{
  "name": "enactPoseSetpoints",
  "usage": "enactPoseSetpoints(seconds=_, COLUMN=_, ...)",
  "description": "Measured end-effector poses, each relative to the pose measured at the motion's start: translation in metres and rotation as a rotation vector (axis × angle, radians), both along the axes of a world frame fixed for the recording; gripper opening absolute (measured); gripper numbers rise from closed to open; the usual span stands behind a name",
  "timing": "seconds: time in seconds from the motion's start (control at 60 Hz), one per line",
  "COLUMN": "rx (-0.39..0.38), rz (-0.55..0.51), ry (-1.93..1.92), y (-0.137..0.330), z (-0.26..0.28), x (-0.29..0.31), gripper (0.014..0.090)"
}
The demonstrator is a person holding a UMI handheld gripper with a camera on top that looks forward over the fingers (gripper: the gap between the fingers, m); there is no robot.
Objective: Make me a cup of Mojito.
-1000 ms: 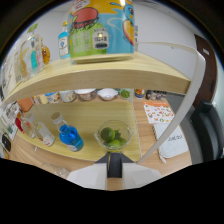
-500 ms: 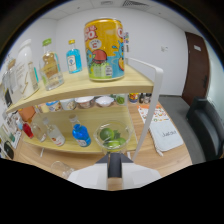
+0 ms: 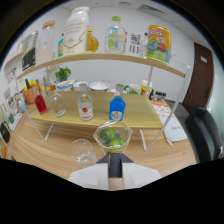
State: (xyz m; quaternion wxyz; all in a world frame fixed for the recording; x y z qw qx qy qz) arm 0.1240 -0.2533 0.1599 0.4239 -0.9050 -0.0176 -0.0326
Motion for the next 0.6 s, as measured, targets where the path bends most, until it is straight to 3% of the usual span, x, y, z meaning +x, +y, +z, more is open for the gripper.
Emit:
enactPoseSetpoints(seconds=0.2, rx=0.080, rz=0.118, ry=-0.377, y=0.015, z=0.013, x=-0.001, gripper=0.0155)
enactPoseSetpoints(seconds=0.6, rx=0.301, rz=0.518, ry=-1.101, y=0.047, z=0.052, x=-0.005, gripper=0.0154)
